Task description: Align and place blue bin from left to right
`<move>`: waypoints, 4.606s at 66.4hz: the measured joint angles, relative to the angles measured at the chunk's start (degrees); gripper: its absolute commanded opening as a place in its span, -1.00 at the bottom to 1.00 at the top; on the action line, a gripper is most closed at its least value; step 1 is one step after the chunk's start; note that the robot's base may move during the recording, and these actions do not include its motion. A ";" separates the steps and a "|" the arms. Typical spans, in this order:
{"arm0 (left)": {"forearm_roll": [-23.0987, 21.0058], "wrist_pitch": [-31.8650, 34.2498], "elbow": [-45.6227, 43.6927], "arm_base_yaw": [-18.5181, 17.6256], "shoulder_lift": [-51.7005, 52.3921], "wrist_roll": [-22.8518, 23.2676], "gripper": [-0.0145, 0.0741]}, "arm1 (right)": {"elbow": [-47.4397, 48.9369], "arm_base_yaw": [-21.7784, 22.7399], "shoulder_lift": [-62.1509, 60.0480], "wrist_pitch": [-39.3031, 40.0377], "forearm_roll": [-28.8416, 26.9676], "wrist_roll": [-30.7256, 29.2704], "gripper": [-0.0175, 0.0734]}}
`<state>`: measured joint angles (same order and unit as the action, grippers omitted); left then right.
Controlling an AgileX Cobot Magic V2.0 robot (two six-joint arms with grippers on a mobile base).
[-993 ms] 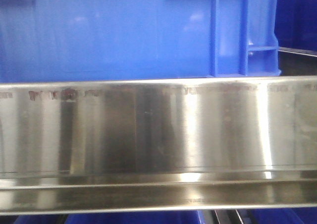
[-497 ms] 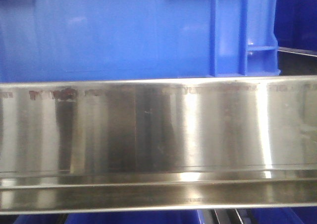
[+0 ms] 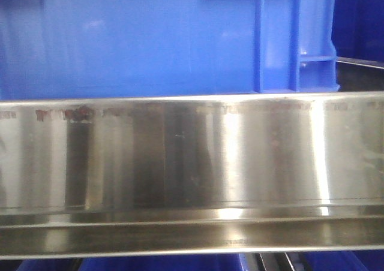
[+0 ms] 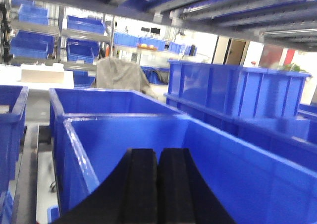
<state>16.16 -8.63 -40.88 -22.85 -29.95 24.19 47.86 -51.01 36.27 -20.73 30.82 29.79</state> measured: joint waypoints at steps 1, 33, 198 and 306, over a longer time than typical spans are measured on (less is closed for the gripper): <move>0.00 0.00 0.00 0.00 0.13 0.00 -0.92 | 0.00 0.00 -0.22 -0.34 0.08 0.00 -0.79; 0.00 0.38 0.00 0.00 0.37 0.00 -0.92 | -0.11 0.00 -1.18 -2.38 0.08 0.00 -0.79; 0.00 0.38 0.00 0.00 0.59 -0.12 -0.92 | -2.99 10.65 -1.30 5.41 -8.53 -21.61 -0.79; 0.00 0.38 0.00 0.00 0.59 -0.12 -0.92 | -47.86 43.46 -36.10 18.55 -35.82 -36.82 -0.79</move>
<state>16.16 -8.25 -40.88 -22.85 -29.36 24.08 0.00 -7.55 0.16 -2.18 -5.00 -7.03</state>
